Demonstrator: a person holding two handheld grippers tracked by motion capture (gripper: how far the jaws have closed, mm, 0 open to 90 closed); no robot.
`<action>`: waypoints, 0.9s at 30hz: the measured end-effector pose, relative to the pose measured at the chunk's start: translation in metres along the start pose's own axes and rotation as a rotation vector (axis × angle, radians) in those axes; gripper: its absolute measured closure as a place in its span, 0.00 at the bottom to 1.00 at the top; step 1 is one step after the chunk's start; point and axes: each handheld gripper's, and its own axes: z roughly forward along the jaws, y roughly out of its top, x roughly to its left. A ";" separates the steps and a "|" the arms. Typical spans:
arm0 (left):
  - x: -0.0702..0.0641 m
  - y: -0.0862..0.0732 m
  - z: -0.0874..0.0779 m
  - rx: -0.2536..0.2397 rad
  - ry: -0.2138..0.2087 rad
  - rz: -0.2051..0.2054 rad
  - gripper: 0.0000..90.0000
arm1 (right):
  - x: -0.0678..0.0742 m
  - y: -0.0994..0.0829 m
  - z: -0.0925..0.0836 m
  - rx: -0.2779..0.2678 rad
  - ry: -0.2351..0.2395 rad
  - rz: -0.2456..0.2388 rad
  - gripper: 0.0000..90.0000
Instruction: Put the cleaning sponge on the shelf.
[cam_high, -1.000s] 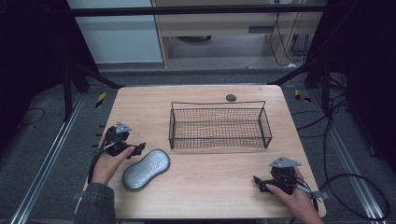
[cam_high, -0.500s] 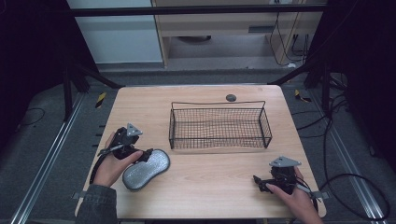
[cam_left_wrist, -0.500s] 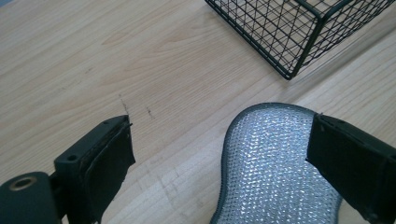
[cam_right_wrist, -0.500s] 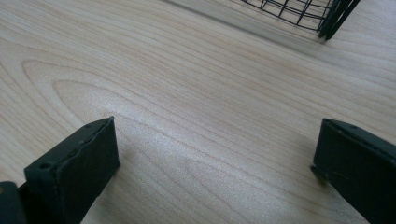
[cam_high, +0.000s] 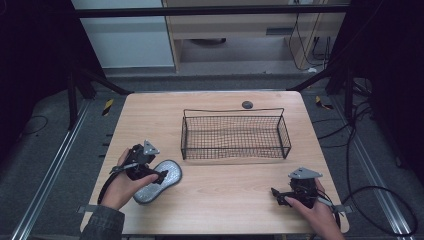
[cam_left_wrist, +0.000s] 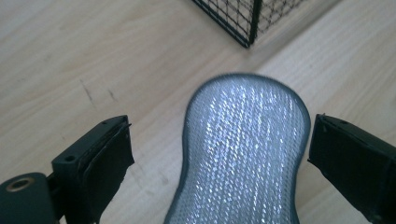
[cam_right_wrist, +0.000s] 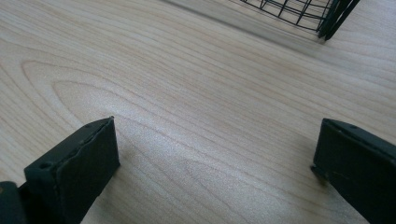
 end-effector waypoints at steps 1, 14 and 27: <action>-0.001 -0.002 -0.001 0.010 -0.017 0.009 0.06 | 0.000 0.000 0.000 0.000 0.000 -0.001 0.00; 0.000 -0.009 0.013 0.161 -0.066 0.065 0.05 | 0.000 0.000 0.000 -0.001 -0.002 0.002 0.00; 0.000 -0.009 0.036 0.233 -0.132 0.086 0.04 | 0.000 0.000 0.000 -0.001 -0.002 0.001 0.00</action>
